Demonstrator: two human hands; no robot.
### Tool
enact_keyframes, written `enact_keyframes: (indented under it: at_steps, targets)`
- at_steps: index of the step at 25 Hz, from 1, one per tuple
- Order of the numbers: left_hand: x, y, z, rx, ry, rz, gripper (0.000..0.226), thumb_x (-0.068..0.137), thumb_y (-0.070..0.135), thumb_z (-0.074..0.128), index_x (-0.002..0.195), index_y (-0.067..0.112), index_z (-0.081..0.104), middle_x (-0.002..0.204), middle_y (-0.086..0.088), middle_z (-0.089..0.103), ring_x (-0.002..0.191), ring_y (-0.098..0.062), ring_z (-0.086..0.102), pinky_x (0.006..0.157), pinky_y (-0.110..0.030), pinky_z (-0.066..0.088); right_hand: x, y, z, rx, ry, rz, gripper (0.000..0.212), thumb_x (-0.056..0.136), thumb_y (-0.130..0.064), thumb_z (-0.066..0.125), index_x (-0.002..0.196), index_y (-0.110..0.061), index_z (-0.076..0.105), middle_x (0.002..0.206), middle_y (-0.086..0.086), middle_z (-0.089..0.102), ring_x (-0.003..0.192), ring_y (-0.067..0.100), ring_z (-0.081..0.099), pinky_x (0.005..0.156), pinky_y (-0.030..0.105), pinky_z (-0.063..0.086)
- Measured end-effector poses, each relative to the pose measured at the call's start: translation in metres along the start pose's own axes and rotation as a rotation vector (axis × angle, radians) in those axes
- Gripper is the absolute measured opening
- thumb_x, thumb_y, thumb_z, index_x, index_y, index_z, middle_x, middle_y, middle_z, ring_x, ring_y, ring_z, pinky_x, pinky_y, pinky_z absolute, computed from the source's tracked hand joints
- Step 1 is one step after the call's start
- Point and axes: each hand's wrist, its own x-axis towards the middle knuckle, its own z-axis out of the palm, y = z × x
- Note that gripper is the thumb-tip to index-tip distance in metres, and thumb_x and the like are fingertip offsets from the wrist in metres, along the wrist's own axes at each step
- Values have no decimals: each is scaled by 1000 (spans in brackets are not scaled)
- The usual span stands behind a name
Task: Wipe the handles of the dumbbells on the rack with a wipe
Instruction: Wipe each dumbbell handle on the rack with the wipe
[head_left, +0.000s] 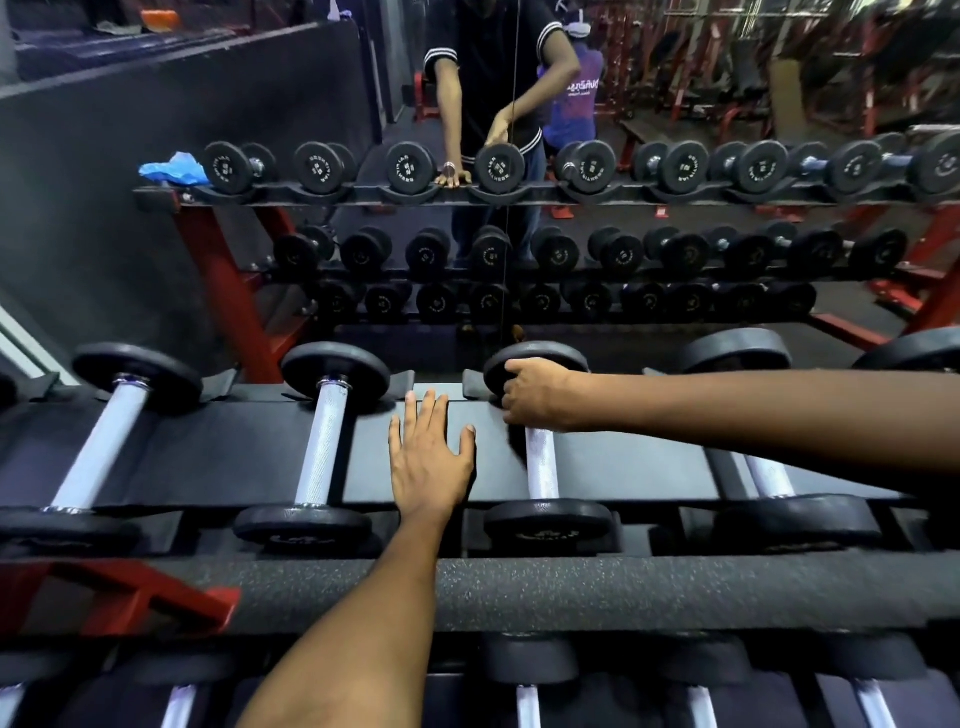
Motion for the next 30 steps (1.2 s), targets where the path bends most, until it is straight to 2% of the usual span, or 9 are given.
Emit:
enact_keyframes:
  at_steps: [6,9,11,14,16,19,22,25,30]
  targets:
    - [-2,1,-2,-15,-8,-5,60,97,47,37,151,22,29,160,5,20,149,-10,-1,120,-31,-7,3,-12,-16,43,-87,27,28,96,-18,42,119,-21,59,128,-4,58,124,17,48,105,32,24]
    - [-3,1,-3,-22,-5,-3,60,97,46,39,151,22,30,160,4,22,149,-10,0,121,-32,-5,-4,-5,5,-41,104,-20,26,94,-15,41,109,-22,62,115,-5,62,118,17,49,107,32,22]
    - [-3,2,-4,-30,-6,-12,60,97,46,40,151,22,30,160,5,23,149,-10,0,121,-31,-5,-11,0,25,111,385,-35,20,88,-9,46,94,-20,62,98,-3,65,105,20,56,96,33,34]
    - [-3,2,-3,-28,-2,-11,60,96,46,40,151,23,30,160,6,22,149,-9,0,121,-31,-6,-32,2,54,476,695,64,15,83,-5,55,92,-15,61,92,-1,64,93,21,58,73,29,45]
    - [-4,3,-3,-29,-3,-17,60,97,47,40,151,23,30,160,6,21,149,-9,-1,120,-31,-7,-48,-9,80,843,758,317,15,85,-1,55,96,-11,61,91,3,64,88,23,60,69,34,49]
    - [-3,3,-3,-22,-5,-19,60,97,47,39,151,24,29,160,7,19,149,-9,-1,120,-30,-8,-51,-36,86,1962,710,912,14,86,8,52,91,3,64,84,13,65,77,27,64,79,44,55]
    - [-3,4,-4,-21,-5,-22,61,97,47,39,152,24,28,160,7,19,149,-8,-1,121,-31,-7,-35,-33,71,2989,376,876,21,91,13,38,77,7,52,82,18,57,71,27,59,73,39,58]
    - [-4,4,-4,-14,-8,-18,60,97,47,39,152,24,28,160,7,20,149,-9,-1,120,-30,-7,-35,-8,47,3136,118,582,14,86,0,40,78,0,52,71,14,52,56,27,54,64,33,51]
    - [-3,5,-6,22,-14,-7,62,98,47,37,153,24,24,161,6,14,149,-10,-4,118,-30,-10,-25,-5,27,3213,161,663,12,85,2,34,83,-6,43,85,13,50,74,27,52,68,37,46]
